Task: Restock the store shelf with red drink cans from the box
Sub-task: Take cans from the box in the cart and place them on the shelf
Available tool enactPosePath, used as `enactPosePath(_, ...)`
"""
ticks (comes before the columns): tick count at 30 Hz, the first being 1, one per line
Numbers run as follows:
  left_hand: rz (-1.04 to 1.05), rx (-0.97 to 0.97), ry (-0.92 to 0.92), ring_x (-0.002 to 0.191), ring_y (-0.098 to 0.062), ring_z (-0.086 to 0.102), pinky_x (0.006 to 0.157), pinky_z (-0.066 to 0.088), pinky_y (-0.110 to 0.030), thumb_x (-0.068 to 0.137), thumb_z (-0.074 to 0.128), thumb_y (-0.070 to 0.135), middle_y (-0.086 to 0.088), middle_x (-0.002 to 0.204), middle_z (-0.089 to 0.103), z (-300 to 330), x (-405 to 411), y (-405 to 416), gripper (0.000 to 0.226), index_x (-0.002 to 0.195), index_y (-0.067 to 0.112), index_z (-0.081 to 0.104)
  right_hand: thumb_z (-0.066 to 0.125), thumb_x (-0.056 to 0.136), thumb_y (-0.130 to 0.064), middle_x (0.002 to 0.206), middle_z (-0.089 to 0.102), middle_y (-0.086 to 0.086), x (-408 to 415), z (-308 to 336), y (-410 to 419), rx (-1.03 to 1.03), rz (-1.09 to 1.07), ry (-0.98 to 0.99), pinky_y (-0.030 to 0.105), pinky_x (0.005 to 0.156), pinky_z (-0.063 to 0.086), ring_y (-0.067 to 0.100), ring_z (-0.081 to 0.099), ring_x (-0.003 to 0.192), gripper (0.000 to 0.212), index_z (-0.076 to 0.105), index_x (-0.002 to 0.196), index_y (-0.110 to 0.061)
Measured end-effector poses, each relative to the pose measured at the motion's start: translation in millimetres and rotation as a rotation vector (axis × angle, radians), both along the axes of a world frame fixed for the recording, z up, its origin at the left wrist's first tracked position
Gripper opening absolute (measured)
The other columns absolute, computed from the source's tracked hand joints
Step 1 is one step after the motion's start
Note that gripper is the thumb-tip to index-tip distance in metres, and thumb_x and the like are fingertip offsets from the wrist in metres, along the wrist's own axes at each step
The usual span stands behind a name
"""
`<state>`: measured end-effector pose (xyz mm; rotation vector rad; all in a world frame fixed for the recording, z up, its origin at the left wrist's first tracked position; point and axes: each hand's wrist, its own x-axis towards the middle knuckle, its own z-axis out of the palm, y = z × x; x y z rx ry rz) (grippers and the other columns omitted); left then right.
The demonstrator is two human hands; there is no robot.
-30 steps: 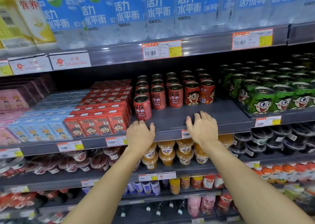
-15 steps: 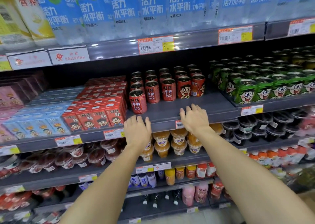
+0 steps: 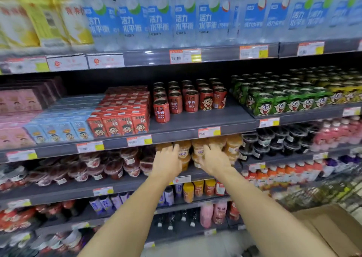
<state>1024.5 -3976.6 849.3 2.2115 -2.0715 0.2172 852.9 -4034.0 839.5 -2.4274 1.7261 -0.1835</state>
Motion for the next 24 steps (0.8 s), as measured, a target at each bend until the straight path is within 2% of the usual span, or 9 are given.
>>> enactPosePath(2,-0.061,0.029,-0.045,0.114,-0.028,0.053,0.087,0.039,-0.038,0.093,0.044,0.028,-0.005,0.122,0.058,-13,-12,27,0.039,0.129,0.014,0.047,0.048,0.097,-0.036,0.132,0.050,0.012,-9,-13,29,0.039,-0.006,0.040,0.042,0.095,0.046,0.033,0.048,0.125,0.043,0.049,0.131,-0.010)
enactPosePath(6,-0.070,0.168,-0.096,0.110,-0.030,0.056,0.092,0.039,-0.040,0.095,0.043,0.025,-0.010,0.118,0.061,-34,-44,74,0.029,0.117,0.012,0.056,0.052,0.095,-0.035,0.134,0.048,0.013,-35,-36,84,0.098,-0.007,0.092,0.044,0.098,0.043,0.034,0.047,0.126,0.046,0.047,0.133,-0.008)
enactPosePath(11,-0.180,0.274,-0.056,0.112,-0.032,0.056,0.093,0.040,-0.039,0.093,0.046,0.025,-0.012,0.119,0.062,-61,-110,112,0.029,0.116,0.011,0.058,0.052,0.095,-0.035,0.132,0.052,0.015,-93,-51,153,0.214,-0.108,0.108,0.043,0.095,0.045,0.036,0.053,0.120,0.049,0.046,0.135,-0.007)
enactPosePath(15,-0.311,0.256,-0.041,0.107,-0.030,0.061,0.086,0.044,-0.035,0.093,0.046,0.025,-0.009,0.113,0.066,-65,-170,124,0.026,0.110,0.014,0.063,0.053,0.093,-0.033,0.131,0.053,0.014,-155,-65,194,0.259,-0.206,0.130,0.042,0.095,0.045,0.035,0.054,0.121,0.044,0.051,0.130,-0.009)
enactPosePath(18,-0.402,0.256,-0.013,0.104,-0.030,0.061,0.086,0.043,-0.035,0.093,0.047,0.026,-0.009,0.110,0.067,-65,-217,131,0.024,0.104,0.014,0.064,0.053,0.095,-0.034,0.129,0.053,0.013,-205,-69,216,0.321,-0.294,0.153,0.043,0.095,0.046,0.034,0.053,0.121,0.041,0.051,0.127,-0.009)
enactPosePath(24,-0.585,0.249,-0.031,0.107,-0.033,0.059,0.088,0.043,-0.039,0.094,0.045,0.026,-0.012,0.116,0.065,-61,-322,146,0.028,0.110,0.011,0.062,0.053,0.095,-0.037,0.126,0.058,0.012,-312,-64,263,0.390,-0.509,0.123,0.038,0.093,0.047,0.033,0.057,0.117,0.038,0.054,0.123,-0.012)
